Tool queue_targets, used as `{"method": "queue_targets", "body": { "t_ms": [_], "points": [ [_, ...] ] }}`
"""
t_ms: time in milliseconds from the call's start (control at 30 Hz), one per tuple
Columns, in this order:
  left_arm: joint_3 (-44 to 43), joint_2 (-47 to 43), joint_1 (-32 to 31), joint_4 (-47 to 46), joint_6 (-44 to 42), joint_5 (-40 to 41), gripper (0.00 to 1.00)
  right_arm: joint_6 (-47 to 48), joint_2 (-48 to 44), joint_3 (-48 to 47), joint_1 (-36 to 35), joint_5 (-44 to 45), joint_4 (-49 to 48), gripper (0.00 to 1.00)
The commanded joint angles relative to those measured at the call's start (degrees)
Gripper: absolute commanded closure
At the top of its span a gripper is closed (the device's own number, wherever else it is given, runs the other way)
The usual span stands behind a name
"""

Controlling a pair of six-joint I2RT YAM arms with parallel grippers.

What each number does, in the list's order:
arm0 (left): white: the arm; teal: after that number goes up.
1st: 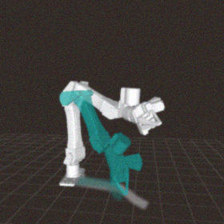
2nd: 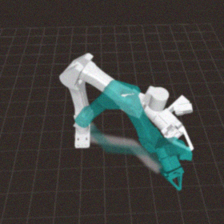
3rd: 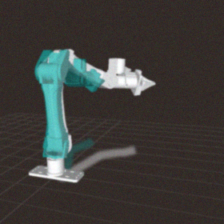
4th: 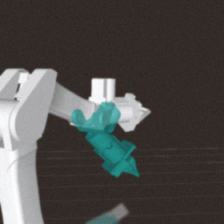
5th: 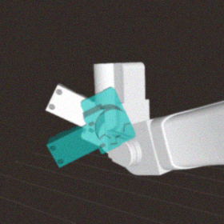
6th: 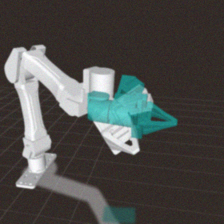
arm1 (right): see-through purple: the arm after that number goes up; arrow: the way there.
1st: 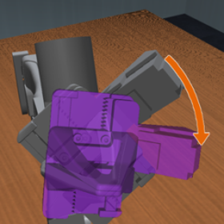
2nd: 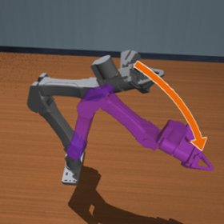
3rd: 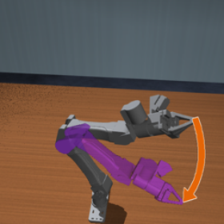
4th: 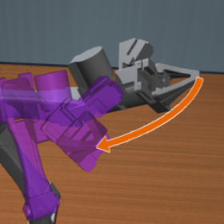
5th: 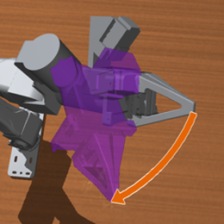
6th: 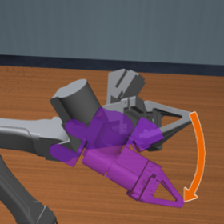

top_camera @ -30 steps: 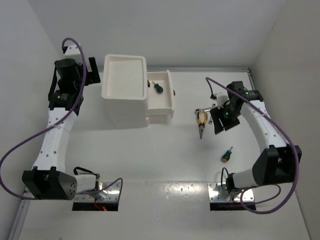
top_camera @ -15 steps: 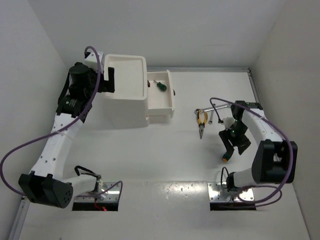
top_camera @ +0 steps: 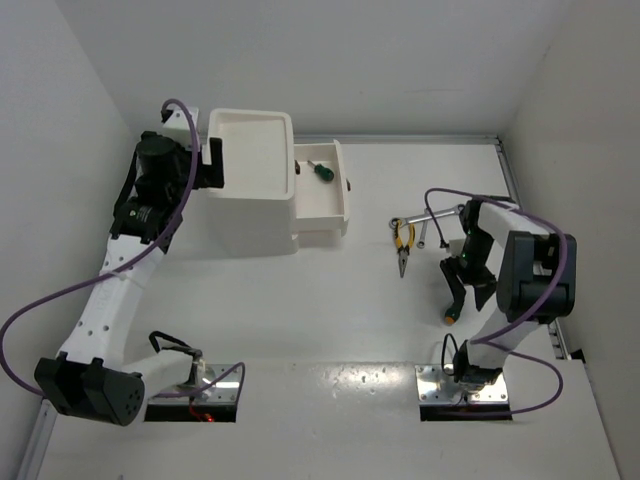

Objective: Sort the tools into containers

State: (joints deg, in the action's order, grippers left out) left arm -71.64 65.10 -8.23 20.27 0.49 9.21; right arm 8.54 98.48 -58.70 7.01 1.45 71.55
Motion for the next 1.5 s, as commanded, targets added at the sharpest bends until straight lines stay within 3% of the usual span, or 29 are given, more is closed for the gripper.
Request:
{"method": "queue_targets", "body": {
  "t_ms": [0, 100, 300, 567, 700, 800, 867, 967, 1133, 1200, 1333, 1467],
  "points": [
    [0.97, -1.29, -0.3, -2.25, 1.52, 1.69, 0.0, -3.52, -1.79, -2.83, 0.81, 5.57, -1.23, 0.48],
    [2.2, -1.29, -0.3, -2.25, 3.02, 1.69, 0.0, -3.53, -6.0, -2.83, 0.82, 6.72, -6.32, 0.52],
    [2.73, -0.77, -0.3, -3.48, 3.02, 2.3, 0.0, -5.37, -4.87, -6.07, -0.06, 4.52, -9.93, 0.52],
    [2.73, -0.15, -0.3, -3.49, 3.55, 2.3, 0.0, -26.6, -7.86, -8.89, 0.47, -2.76, -9.53, 0.53],
    [3.35, -0.15, -0.3, -3.49, 3.55, 2.3, 0.0, -35.92, -8.56, -4.34, -0.76, -6.11, -5.03, 0.55],
    [3.87, -0.15, -0.3, -3.49, 2.94, 2.3, 0.0, -41.65, -13.83, 1.21, -1.46, -3.48, -2.21, 0.55],
    [4.4, -0.15, -0.3, -3.49, 2.94, 2.3, 0.0, -42.46, -16.91, 3.23, -2.08, 2.22, -2.73, 0.5],
    [5.01, 0.38, -0.3, -4.01, 2.94, 1.07, 0.0, -43.16, -15.43, 3.24, -1.56, 3.9, -3.25, 0.3],
    [5.02, 2.14, -0.3, -5.24, 4.08, -0.25, 0.0, -44.92, -14.72, 8.06, -0.94, 5.4, -4.93, 0.25],
    [5.02, 3.27, -0.3, -5.24, 4.78, -0.25, 0.0, -46.06, -14.01, 10.17, -0.94, 4.0, -6.67, 0.25],
    [5.02, 3.81, -0.3, -5.77, 5.31, -0.25, 0.0, -46.85, -12.79, 12.11, -0.94, 2.86, -9.76, 0.41],
    [5.02, 4.33, -0.3, -5.77, 5.31, -0.25, 0.0, -46.16, -12.17, 15.62, -0.41, -0.39, -15.02, 0.41]
  ]
}}
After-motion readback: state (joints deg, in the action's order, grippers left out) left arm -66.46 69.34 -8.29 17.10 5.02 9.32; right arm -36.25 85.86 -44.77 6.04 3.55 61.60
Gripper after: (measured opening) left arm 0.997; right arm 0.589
